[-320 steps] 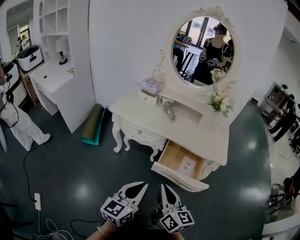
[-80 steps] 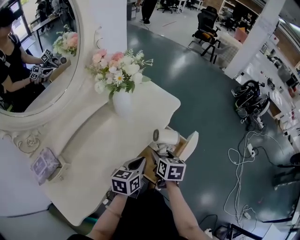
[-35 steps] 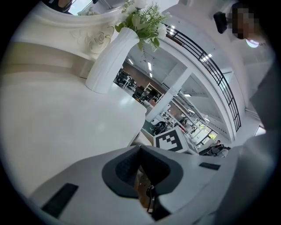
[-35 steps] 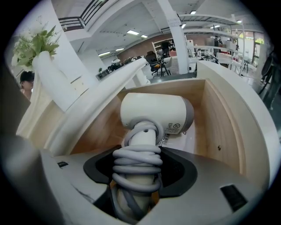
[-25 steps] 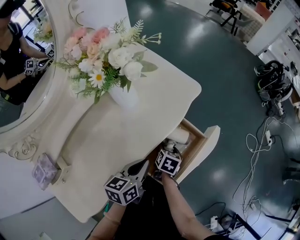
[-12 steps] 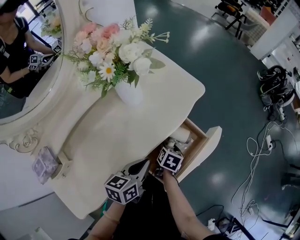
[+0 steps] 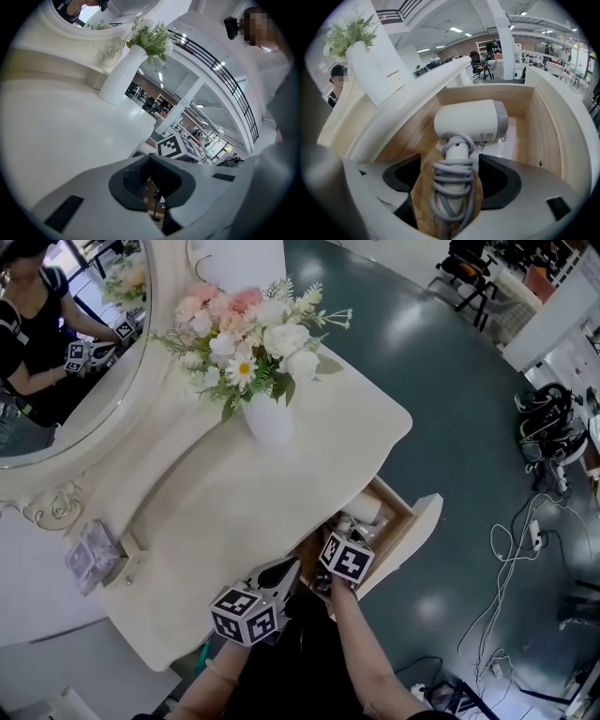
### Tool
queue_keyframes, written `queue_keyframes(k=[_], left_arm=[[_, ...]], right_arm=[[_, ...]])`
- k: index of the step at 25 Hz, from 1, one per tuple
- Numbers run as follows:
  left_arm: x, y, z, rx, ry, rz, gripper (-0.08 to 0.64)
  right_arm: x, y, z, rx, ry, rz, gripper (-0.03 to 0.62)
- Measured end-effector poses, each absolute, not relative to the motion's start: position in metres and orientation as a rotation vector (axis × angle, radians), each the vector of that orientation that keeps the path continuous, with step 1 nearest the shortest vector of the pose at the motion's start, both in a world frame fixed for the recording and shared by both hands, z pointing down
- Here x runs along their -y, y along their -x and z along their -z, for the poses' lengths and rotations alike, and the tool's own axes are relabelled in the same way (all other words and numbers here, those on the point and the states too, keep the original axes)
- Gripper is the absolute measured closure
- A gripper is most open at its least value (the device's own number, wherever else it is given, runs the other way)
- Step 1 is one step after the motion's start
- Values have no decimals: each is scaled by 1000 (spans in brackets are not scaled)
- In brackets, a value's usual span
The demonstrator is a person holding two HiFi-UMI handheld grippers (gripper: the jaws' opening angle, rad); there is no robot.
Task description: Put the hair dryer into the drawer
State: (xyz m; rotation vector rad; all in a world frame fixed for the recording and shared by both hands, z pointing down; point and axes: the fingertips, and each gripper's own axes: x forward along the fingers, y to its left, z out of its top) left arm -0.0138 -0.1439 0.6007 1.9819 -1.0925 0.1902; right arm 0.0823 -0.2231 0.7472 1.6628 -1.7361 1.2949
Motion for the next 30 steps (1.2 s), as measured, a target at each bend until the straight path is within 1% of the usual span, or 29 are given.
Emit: queue_keyframes(k=[3,12,17,19,23,25,28,29,30], left_arm=[[140,12,-595,1092,-1997,-184,549],[130,11,-573,1100,-2045,-168,549],[133,13,-553,1131,-2079,-113,549],[133,14,-546,1145,-2088,-94,549],[132,19,-533,1173,-2092,-46,549],[132,22,-526,1189,-2092,-22,549],[131,27,-516,1216,-2098,8,549],[131,30,-512,1229,-2101,14,549],[131,33,-509,1243,-2103,19,549]], right_arm=[[218,-83,-739,1754,-1650,-1268,196],[202,-77,-678,1943,-1611,-1014,196],[203,-75,-631,2100,-1600,-989,196],[205,-69,-609,2191,-1590,-997,208],[211,-53,-563,2413,-1545,-985,274],[212,-46,-544,2480,-1511,-943,330],[211,-33,-524,2543,-1462,-881,456],[210,-29,-519,2566,-1443,-873,504],[209,-24,-514,2595,-1419,-876,567]])
